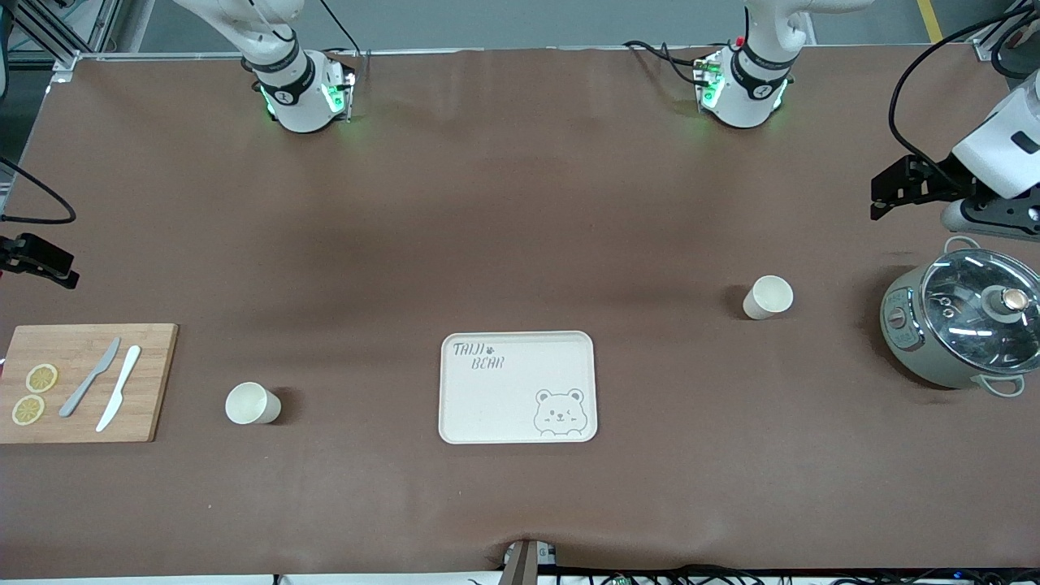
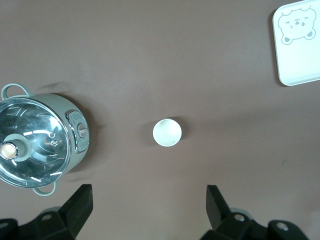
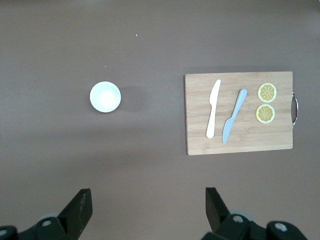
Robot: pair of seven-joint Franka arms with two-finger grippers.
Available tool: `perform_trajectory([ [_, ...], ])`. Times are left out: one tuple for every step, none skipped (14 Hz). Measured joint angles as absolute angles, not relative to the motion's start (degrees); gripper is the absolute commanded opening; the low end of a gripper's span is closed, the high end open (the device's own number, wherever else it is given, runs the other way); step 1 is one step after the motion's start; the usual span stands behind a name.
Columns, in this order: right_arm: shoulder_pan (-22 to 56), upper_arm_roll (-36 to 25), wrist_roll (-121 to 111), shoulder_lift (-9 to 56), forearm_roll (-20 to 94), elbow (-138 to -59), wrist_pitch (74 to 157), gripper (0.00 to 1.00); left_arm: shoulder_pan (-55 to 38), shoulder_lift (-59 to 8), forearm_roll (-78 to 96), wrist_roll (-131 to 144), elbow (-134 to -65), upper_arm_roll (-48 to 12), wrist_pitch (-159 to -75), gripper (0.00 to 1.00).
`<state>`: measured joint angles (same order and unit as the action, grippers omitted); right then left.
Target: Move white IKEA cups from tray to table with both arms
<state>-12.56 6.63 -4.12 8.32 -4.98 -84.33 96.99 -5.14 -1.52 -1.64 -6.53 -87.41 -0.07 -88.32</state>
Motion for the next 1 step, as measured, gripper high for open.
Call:
perform_trajectory([
  [-12.6, 6.6, -4.1, 8.3, -5.0, -84.3, 97.0, 1.00, -5.1, -1.6, -1.6, -6.5, -87.4, -0.1, -88.3, 1.00],
])
